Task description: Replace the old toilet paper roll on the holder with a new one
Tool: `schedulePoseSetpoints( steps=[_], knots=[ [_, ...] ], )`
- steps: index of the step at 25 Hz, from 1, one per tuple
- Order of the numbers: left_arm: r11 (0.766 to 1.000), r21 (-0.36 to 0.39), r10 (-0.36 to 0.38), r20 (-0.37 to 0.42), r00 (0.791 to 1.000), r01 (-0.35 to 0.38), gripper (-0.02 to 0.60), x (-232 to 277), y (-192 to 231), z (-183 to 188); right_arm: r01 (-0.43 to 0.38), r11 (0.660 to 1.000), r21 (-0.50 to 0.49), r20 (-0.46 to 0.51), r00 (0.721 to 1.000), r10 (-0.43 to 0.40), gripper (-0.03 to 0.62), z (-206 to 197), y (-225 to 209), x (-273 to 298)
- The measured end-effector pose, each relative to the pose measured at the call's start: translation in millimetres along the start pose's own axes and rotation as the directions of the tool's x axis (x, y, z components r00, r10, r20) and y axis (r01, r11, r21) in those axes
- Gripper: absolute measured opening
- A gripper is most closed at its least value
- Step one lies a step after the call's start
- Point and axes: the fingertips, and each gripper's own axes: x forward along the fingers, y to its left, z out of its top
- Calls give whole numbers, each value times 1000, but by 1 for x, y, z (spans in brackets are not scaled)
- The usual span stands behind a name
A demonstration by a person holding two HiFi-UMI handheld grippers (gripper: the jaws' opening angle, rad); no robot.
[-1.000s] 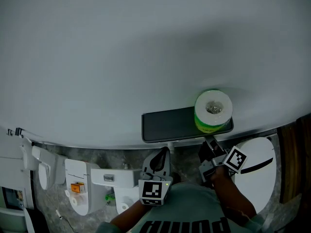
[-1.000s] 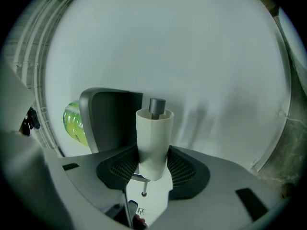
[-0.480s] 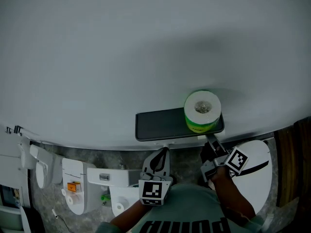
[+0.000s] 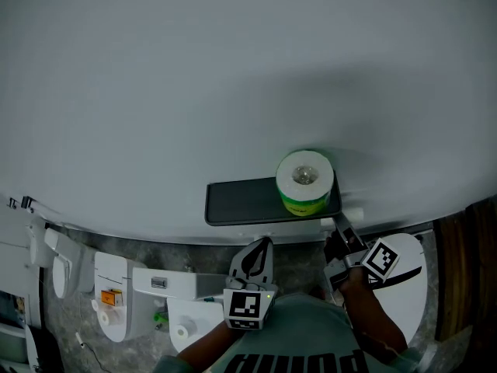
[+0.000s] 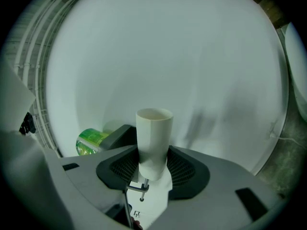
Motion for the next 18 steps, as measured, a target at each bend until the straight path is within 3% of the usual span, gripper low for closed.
schedulePoseSetpoints(
  steps=[12, 18],
  knots=[
    [998, -5, -64, 19, 998, 64, 5, 17, -40, 9, 31, 999, -45, 64, 998, -28, 192, 35, 2, -38],
    [997, -10, -77, 11, 997, 77, 5, 19, -39, 5, 66, 981, -184, 87, 995, -51, 192, 34, 21, -57]
  ],
)
